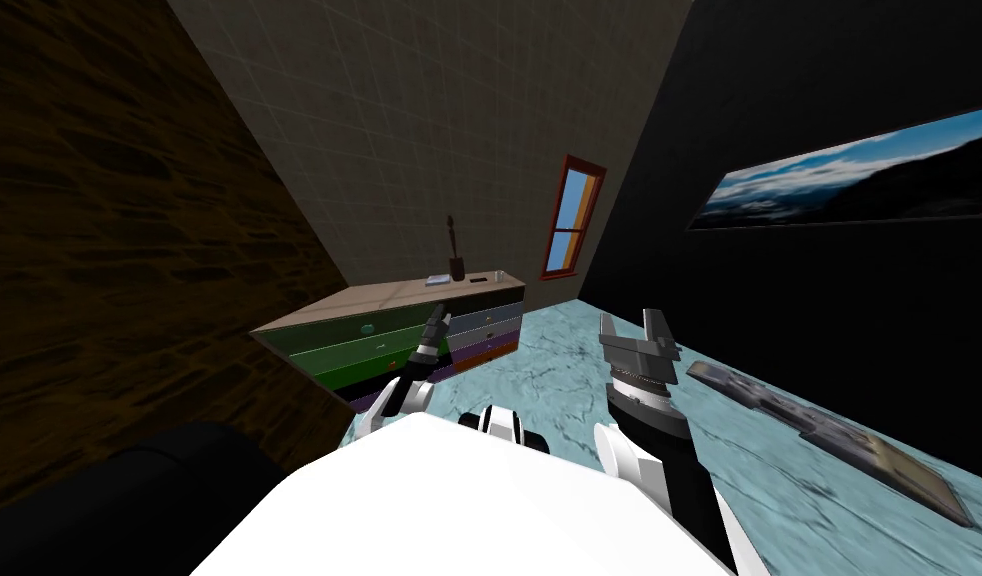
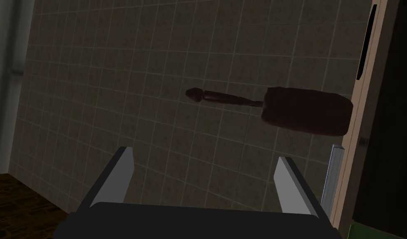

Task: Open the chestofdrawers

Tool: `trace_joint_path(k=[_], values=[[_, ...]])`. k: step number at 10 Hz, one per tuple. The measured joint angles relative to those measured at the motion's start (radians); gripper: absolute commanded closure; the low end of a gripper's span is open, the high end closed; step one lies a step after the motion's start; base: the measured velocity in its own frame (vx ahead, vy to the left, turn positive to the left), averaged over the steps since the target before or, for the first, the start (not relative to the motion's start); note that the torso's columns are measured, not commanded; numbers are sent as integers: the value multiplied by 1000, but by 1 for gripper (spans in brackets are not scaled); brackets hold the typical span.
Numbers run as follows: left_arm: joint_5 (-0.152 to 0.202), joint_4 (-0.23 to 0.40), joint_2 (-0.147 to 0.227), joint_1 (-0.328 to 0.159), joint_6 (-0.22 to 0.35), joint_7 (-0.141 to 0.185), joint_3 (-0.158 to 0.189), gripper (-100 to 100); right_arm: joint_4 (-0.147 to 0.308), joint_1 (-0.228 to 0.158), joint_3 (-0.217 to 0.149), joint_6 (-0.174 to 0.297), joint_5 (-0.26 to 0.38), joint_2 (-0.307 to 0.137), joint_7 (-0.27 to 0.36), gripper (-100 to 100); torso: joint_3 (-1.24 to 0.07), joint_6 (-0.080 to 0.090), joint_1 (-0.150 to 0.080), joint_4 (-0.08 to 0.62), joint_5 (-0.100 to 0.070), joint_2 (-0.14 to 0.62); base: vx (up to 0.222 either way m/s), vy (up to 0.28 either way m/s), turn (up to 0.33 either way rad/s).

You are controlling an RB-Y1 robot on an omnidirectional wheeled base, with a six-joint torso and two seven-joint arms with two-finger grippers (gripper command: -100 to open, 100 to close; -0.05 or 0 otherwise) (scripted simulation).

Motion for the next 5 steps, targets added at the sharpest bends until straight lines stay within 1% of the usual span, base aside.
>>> trace_joint_path(k=[1,5], values=[[4,32,10,-2,-10,0,4,-100,0,0,0,0,0,0,0,0,2,0,0,1,0,4,135,-82,26],[19,108,31,-9,-25,3,18,-100,0,0,0,0,0,0,0,0,3,0,1,2,0,6,124,-64,28]])
